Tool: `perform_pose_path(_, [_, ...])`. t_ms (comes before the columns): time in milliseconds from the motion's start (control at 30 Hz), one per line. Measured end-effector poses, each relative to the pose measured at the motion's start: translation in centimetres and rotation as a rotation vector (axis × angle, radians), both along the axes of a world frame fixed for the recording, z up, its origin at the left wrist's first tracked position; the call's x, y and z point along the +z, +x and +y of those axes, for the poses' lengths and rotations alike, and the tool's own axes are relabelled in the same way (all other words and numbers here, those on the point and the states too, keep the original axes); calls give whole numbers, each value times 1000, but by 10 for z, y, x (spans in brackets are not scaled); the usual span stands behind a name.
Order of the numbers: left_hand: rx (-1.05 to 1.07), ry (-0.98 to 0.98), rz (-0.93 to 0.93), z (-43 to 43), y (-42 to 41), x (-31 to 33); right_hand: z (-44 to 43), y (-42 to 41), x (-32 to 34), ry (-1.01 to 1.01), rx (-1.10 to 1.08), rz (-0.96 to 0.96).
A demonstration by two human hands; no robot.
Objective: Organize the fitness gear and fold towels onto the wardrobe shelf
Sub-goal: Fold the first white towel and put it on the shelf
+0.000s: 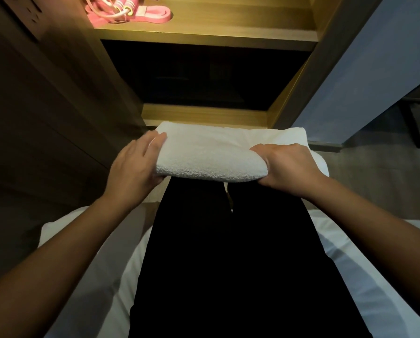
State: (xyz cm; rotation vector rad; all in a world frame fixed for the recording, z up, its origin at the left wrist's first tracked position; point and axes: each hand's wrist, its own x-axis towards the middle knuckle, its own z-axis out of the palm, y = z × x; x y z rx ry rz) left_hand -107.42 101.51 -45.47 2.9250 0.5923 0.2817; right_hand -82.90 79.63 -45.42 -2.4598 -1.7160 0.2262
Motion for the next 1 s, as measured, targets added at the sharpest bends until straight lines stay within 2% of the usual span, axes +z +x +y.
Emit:
perform_pose_path(67, [-52,58,-110,5,-1,-1,-2,0,-1,8,14,-5])
perform_pose_path(167, [-73,113,-116,7,-5,-2,-4,0,-1,25,18,1])
perform_pose_path(300, [-18,75,88,5,-7,4,-3,-2,0,41,10,14])
perform_pose_path(433, [-43,128,253,-18,15,15,1,-9,0,49,40,-34])
perform_pose_path(533, [-146,85,233,-44,55,12,1,-11,2,30,23,-54])
perform_pose_path(600, [-175,55,153,-53,70,9,-3,-12,2,31,-12,-73])
perform_pose_path(767, [-172,30,66,-50,64,2,-34,-17,-3,62,-35,-98])
perform_pose_path(900, [-169,41,52,-51,63,0,-48,-8,-5,197,-103,-133])
perform_pose_path(1000, [-167,18,61,-50,62,2,-50,-6,-5,191,-91,-170])
